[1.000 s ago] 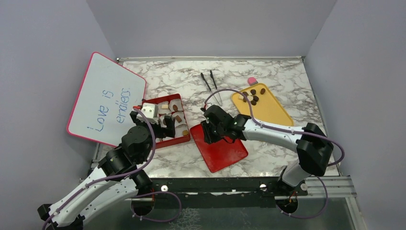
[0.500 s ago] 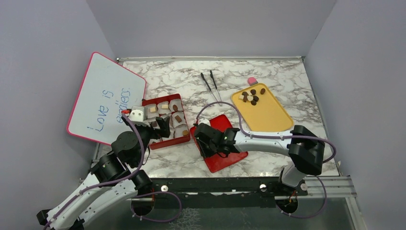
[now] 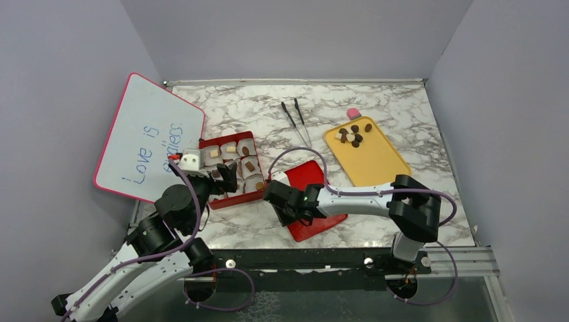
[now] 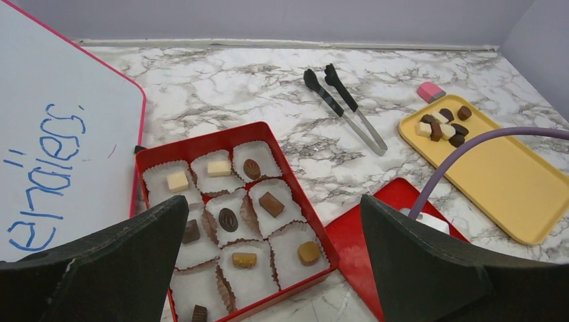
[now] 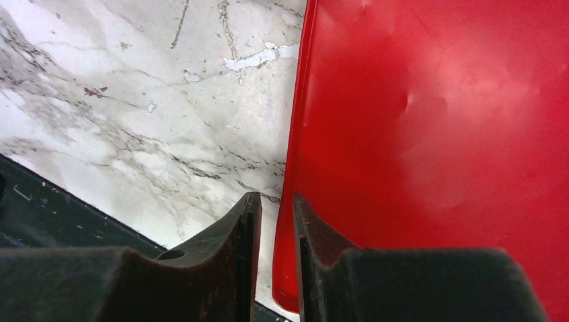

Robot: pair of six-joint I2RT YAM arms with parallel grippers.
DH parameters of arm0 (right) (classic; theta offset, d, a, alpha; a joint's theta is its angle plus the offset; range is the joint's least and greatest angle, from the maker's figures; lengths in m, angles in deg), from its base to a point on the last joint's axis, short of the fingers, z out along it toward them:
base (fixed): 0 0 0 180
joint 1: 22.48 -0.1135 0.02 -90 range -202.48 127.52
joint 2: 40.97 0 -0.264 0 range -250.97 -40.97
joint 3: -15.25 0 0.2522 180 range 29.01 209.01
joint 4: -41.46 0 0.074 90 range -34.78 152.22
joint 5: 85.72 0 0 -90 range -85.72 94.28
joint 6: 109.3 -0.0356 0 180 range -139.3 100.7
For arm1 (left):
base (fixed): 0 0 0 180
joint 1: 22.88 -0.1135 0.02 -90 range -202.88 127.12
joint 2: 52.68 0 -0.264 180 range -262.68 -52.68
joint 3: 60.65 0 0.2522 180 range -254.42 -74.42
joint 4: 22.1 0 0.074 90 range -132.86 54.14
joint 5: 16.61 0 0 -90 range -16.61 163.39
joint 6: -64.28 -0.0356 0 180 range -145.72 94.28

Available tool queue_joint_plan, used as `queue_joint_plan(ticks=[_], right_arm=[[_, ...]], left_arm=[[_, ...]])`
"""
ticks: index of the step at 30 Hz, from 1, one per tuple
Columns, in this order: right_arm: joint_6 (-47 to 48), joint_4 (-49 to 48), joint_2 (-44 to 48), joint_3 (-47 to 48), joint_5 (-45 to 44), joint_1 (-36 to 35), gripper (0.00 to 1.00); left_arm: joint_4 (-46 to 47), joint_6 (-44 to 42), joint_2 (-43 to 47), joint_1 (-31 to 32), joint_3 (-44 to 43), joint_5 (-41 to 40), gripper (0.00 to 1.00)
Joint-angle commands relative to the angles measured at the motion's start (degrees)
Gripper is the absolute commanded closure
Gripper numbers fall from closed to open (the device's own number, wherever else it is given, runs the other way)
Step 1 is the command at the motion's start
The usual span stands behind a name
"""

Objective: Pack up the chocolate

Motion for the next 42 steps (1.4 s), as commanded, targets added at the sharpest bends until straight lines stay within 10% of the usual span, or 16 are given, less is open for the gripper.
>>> queue_joint_plan(ticks=[1,29,42], right_arm=[[-1.5,2.06,-2.24,2.22,-3.67,-1.28,0.72],[1.62,5.05,0.76,1.91,-11.68,-3.37,0.99],[4.52,6.0,19.22,-4.1,-8.7,-3.37,0.99]], left_arm=[[0.61,0.55,0.96,-0.27,0.06,-0.75,0.01],[2.71,-5.43,2.1,-0.33,-0.52,-1.07,0.01],[3.35,-40.53,1.02,-0.31,3.87,42.75,0.26]])
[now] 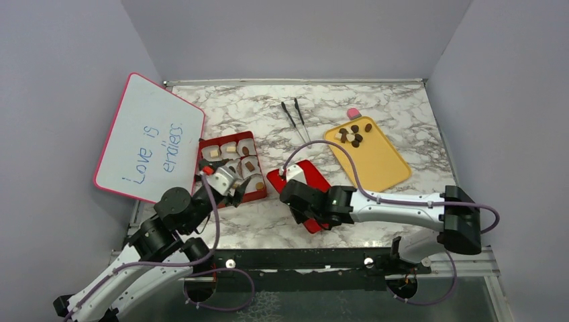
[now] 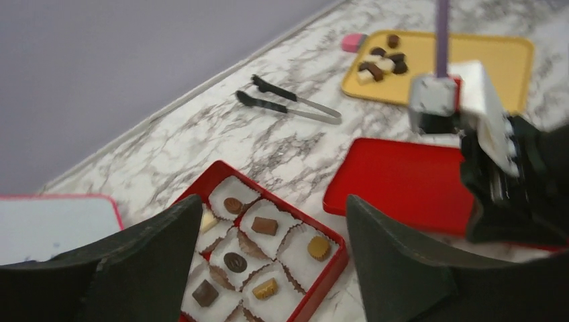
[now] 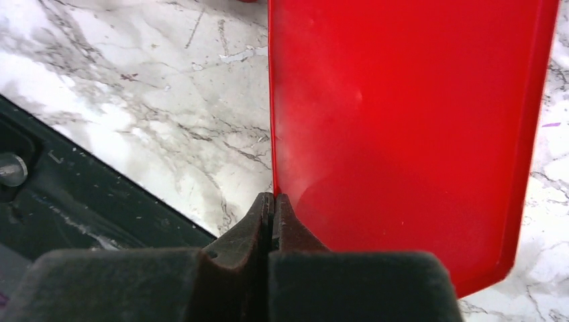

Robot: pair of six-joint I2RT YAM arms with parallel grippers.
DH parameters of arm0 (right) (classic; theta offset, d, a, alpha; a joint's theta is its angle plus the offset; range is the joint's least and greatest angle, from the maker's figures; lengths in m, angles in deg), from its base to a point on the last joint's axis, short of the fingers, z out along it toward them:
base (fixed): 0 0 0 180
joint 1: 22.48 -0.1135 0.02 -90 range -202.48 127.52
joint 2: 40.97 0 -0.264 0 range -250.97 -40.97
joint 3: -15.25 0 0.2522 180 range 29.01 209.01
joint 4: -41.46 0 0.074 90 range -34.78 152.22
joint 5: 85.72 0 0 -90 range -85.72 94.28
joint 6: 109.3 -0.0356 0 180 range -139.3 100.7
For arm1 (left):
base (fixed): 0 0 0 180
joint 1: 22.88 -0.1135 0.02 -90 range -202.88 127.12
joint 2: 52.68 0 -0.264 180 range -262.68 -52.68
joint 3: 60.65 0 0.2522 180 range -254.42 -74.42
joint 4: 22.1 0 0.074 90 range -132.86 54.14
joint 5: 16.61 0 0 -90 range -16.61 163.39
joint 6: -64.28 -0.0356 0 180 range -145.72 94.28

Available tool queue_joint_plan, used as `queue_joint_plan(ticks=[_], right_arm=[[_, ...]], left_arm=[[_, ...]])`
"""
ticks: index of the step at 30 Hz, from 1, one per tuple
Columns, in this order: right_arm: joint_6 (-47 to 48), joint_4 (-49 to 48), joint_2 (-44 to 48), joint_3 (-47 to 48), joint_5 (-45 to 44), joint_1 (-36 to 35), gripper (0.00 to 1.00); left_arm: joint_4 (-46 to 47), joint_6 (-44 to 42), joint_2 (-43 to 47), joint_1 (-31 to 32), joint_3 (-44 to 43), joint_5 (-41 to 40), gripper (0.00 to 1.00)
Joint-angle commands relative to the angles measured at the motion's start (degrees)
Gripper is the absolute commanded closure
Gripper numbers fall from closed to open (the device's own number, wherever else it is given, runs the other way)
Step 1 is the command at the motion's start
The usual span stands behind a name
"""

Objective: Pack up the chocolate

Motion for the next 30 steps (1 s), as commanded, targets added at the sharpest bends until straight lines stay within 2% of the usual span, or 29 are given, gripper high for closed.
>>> queue_joint_plan(ticks=[1,3,7,15,19,30], right_arm=[[2.06,0.87,5.57,-0.44,0.66,-0.44,0.99],[2.5,0.87,8.09,-0.56,1.45,-0.44,0.99],[3.34,0.3,12.11,-0.95,3.64,-0.4,0.99],[4.25,0.39,17.19,-1.86,4.12,-0.4,0.99],[5.64,-0.33,18.27,-1.84,5.75,-0.4,0.99],[7.42,-0.87,18.21,-0.93,7.81,-0.4,0.99]], left_arm=[[-2.0,-26.08,-1.29,-0.29,2.61,28.58,0.31],[-4.19,-37.44,-1.61,-0.25,4.23,37.06,0.37],[-3.7,-46.81,-4.59,-0.28,4.89,41.45,0.37],[-6.69,-54.31,-18.95,-0.2,-0.43,45.47,0.39],[-5.81,-58.39,-23.68,-0.18,-1.82,43.64,0.41],[-2.25,-62.97,-29.82,0.06,-2.94,43.33,0.55]])
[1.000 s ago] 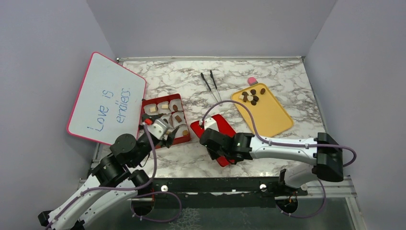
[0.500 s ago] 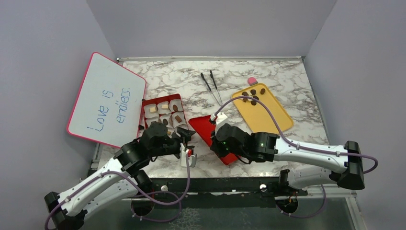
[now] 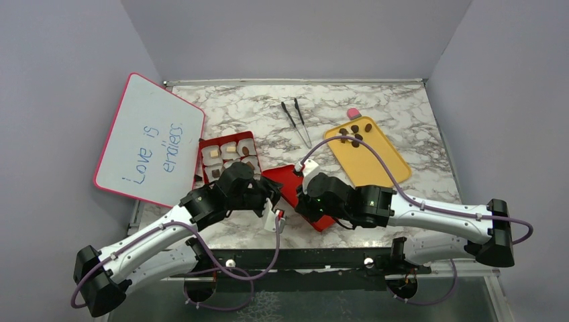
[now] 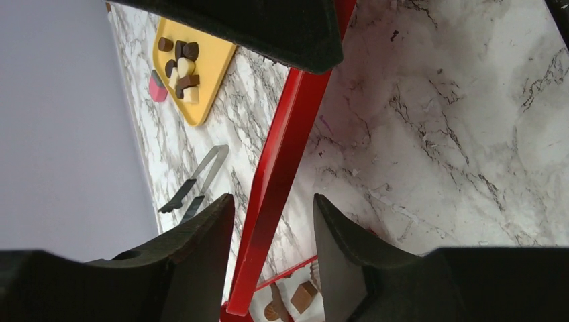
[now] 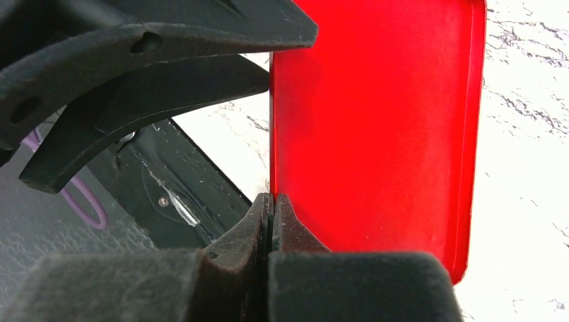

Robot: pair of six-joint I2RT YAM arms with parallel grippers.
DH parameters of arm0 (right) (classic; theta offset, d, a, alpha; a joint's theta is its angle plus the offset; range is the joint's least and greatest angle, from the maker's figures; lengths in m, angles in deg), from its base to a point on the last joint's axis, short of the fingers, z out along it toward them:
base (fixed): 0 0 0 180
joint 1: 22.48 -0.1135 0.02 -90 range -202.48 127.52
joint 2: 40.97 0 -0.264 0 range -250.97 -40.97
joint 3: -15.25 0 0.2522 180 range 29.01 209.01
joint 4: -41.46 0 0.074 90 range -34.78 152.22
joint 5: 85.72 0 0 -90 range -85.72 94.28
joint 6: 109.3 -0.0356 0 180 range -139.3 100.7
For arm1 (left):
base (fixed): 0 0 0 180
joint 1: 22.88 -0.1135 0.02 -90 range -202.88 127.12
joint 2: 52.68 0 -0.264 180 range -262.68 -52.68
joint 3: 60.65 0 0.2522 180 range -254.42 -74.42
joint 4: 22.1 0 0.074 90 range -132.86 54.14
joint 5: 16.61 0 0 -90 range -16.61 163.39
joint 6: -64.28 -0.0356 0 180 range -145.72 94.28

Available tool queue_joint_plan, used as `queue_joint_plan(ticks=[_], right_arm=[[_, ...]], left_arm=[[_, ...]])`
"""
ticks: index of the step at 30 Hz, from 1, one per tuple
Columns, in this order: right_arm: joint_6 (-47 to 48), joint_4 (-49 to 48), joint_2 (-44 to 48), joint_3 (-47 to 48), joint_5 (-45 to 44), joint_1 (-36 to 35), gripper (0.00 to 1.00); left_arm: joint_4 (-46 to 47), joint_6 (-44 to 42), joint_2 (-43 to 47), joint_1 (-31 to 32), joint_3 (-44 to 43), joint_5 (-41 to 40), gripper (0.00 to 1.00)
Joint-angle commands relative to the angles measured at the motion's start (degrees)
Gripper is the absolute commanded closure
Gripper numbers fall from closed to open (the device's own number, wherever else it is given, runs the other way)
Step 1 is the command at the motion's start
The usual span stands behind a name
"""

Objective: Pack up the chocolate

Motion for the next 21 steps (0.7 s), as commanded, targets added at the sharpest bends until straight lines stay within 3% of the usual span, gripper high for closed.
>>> queue_joint_plan(ticks=[1,6,12,16,21], right_arm=[[1.52,-1.34,1.4,0.91,1.03,-0.4,0.99],[1.4,-1.26,1.84,2.33,0.36,-0.4,0.99],[1.69,-1.48,2.99,2.69,0.41,-0.4,0.99],[2.21,-1.74,2.93,2.7,1.26,-0.42,0.99],[1.74,-0.84,2.52,2.91,-1.39,-0.4,0.99]], left_arm=[[2.17,-2.93,-0.74,0.22,-2.07,2.31,0.58],[2.66,-2.43,-0.65,0.25,-2.18,3.29,0.81],[2.61,-3.26,-0.8,0.35,-1.38,3.69,0.75],[2.84,-3.67,-2.1,0.33,-1.53,2.82,0.65],[2.79,-1.43,-4.11,0.34,-2.71,2.9,0.75]])
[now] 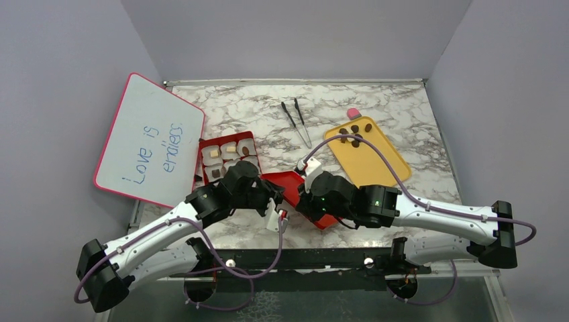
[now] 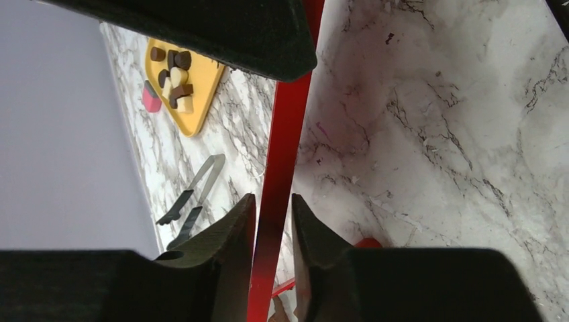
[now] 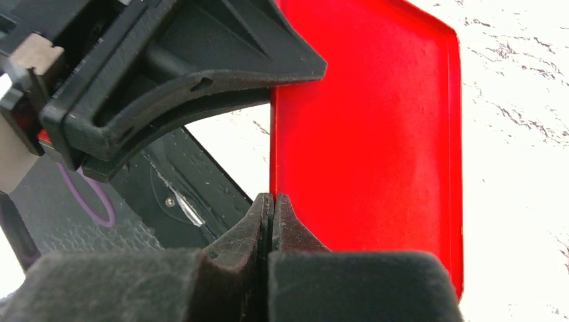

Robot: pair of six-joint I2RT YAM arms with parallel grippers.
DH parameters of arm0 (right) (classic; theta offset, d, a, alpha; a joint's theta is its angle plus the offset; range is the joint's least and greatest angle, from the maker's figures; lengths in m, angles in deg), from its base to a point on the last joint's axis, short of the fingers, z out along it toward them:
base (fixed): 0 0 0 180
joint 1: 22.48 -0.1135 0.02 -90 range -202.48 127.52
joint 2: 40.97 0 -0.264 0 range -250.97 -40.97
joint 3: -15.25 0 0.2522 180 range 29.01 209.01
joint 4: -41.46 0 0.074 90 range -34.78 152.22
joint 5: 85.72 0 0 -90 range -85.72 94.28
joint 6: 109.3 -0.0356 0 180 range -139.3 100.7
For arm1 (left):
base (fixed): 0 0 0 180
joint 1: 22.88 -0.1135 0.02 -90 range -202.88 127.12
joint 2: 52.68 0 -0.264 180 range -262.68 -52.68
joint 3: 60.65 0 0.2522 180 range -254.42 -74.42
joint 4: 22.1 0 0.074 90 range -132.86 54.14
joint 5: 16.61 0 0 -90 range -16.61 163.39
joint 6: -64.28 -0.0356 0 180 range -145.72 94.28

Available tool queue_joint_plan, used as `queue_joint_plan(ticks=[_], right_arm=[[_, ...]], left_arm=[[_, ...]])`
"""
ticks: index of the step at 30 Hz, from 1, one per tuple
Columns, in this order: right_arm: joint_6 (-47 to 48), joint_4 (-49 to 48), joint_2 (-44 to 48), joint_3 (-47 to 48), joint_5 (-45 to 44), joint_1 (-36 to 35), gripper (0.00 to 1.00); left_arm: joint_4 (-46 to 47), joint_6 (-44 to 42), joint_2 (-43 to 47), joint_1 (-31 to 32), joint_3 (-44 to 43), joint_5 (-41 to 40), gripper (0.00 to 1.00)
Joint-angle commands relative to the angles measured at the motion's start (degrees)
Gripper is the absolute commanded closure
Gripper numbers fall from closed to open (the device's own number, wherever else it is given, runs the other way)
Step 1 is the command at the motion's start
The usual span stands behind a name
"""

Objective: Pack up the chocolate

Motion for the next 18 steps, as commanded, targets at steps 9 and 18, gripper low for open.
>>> queue_joint_plan(ticks=[9,18], right_arm=[[-2.14,-2.18,4.51,1.58,-8.14,-0.4,0.88],[-2.67,-7.22,12.05,4.58,-17.29,-0.4,0.37]], left_arm=[[2.13,10.2,-3.44,0.23,-6.13,2.56,0.91],[15.55,30.29,-0.15,0.24,-1.9,4.67,0.97]])
